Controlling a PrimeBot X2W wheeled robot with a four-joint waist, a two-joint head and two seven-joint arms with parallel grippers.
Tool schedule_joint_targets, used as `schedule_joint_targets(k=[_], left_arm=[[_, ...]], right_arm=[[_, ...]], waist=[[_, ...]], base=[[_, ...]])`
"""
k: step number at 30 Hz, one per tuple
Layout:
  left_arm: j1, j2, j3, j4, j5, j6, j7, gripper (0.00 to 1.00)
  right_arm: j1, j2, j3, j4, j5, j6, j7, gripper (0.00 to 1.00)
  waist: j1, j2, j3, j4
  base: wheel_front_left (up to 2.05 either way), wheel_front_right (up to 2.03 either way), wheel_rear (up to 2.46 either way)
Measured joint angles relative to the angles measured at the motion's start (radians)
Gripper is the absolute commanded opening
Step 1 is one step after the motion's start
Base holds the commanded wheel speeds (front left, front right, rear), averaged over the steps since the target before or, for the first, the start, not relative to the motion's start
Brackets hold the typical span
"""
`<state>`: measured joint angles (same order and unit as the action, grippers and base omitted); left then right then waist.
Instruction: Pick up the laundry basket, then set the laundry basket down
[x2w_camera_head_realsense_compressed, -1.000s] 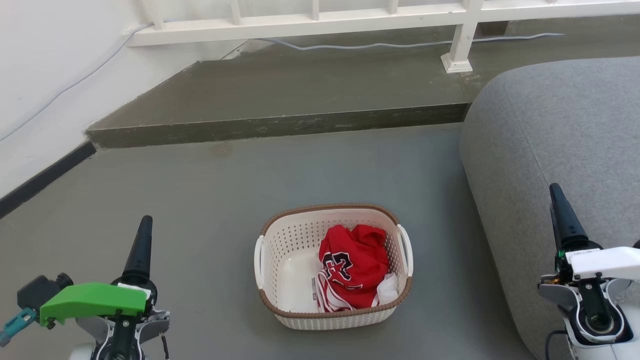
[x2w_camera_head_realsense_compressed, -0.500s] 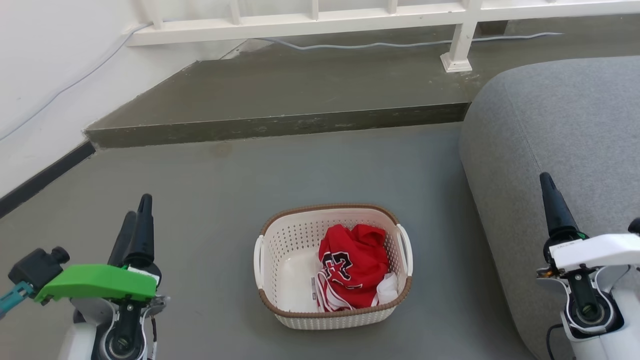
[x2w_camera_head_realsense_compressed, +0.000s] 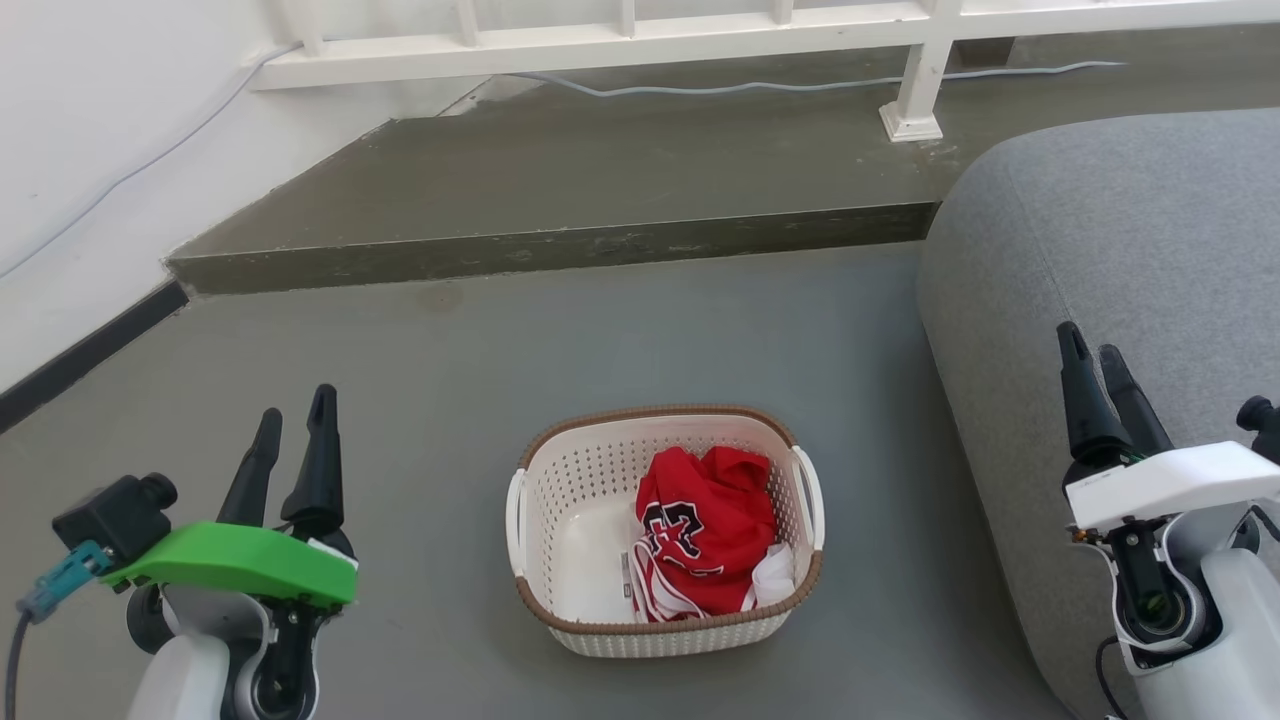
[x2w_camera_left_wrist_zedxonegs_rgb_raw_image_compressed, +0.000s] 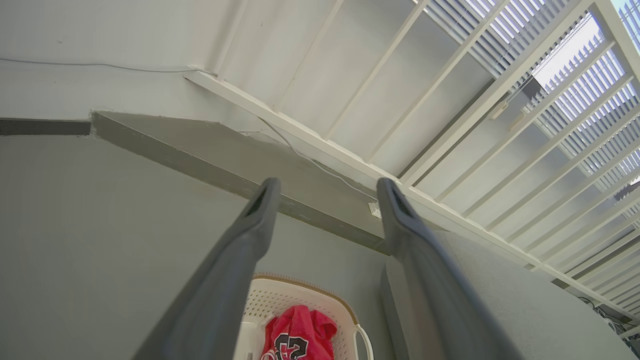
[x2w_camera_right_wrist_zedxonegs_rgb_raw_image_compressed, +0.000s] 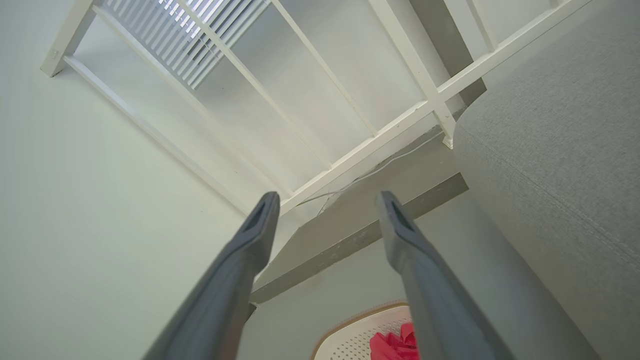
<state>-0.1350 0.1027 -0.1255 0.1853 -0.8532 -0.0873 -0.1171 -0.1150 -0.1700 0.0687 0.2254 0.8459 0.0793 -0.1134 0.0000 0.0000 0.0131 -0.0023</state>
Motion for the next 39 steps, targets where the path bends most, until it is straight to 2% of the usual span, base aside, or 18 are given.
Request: schedule_joint_targets(k=[25,39], left_arm=[[-0.004,-0.002,-0.062,0.032,0.323,0.061,-0.076,1.0],[-0.026,-0.012,-0.084,0.047,0.473,0.081,-0.122,1.0]], right_arm=[[0.0,-0.013,0.078,0.019,-0.332,-0.029,-0.08,1.0],[-0.001,-0.014,0.103,0.045,-0.495,-0.029,-0.12,1.0]], waist=[[0.0,0.0,0.0,-0.004],[0.0,0.0,-0.002,-0.004]], base=[[0.0,0.0,0.0],[0.0,0.0,0.0]])
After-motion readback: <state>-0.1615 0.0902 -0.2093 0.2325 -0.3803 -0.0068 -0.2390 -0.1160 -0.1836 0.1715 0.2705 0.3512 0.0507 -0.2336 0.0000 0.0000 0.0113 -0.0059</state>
